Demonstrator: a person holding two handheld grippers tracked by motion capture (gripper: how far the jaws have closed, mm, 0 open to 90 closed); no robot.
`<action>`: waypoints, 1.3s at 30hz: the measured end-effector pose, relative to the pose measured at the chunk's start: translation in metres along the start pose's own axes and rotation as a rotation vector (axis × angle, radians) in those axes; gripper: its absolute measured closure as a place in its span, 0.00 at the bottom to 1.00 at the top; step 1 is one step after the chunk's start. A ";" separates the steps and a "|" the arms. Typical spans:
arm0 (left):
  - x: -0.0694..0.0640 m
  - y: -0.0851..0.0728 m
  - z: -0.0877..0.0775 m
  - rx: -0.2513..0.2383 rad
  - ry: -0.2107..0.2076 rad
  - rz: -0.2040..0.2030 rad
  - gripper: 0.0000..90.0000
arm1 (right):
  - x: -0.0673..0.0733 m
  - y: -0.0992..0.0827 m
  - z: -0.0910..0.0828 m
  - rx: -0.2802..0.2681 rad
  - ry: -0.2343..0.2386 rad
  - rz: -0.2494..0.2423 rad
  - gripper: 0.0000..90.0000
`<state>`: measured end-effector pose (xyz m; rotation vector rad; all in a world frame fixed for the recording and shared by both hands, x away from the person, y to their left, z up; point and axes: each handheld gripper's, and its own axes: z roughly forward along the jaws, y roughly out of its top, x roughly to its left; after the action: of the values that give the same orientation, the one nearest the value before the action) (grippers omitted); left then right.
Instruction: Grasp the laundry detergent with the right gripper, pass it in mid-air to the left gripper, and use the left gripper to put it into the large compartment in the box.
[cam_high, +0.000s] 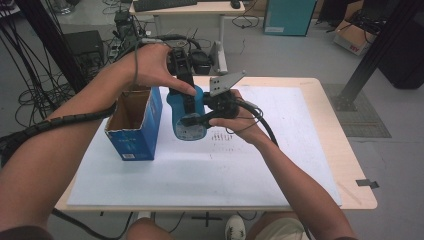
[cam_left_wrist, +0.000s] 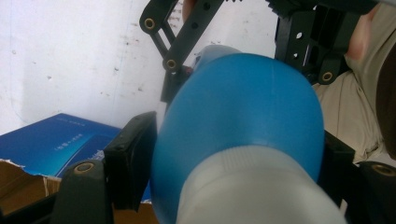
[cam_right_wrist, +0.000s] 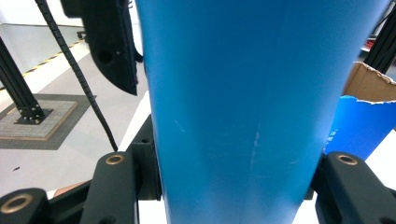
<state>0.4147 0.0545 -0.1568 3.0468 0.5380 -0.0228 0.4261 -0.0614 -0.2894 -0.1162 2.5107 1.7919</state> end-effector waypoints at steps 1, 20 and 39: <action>0.000 0.000 0.000 0.002 -0.006 0.003 0.36 | 0.000 0.000 0.000 -0.003 -0.001 -0.008 0.49; -0.001 0.002 0.001 -0.014 0.002 0.001 0.38 | -0.001 -0.003 -0.001 -0.010 0.002 0.002 0.49; 0.000 0.000 0.003 0.030 -0.010 0.030 0.38 | 0.001 -0.004 0.002 0.005 0.012 -0.008 0.49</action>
<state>0.4148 0.0540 -0.1601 3.0822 0.4954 -0.0448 0.4253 -0.0608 -0.2935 -0.1367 2.5190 1.7879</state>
